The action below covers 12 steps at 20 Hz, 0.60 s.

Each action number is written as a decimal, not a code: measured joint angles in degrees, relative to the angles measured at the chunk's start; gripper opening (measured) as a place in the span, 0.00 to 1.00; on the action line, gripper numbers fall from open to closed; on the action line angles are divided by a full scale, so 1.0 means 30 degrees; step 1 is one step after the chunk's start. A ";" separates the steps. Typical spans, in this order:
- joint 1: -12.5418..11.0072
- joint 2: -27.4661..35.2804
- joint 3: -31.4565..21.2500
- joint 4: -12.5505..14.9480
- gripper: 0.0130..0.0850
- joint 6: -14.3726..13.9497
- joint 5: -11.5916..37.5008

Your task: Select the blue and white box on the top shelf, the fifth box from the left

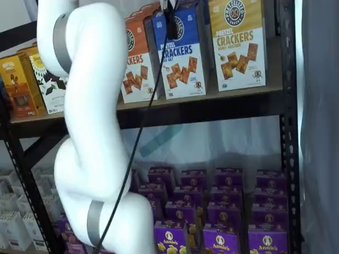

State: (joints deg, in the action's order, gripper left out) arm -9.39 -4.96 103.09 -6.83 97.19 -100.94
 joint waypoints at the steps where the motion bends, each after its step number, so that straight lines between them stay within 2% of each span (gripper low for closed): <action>1: -0.0003 -0.0007 -0.0007 -0.0016 0.67 0.0000 -0.0003; 12: -0.0098 -0.0199 -0.0120 -0.0058 0.67 0.0066 -0.0137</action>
State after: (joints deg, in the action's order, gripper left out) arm -9.68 -5.56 102.73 -7.01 97.39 -101.35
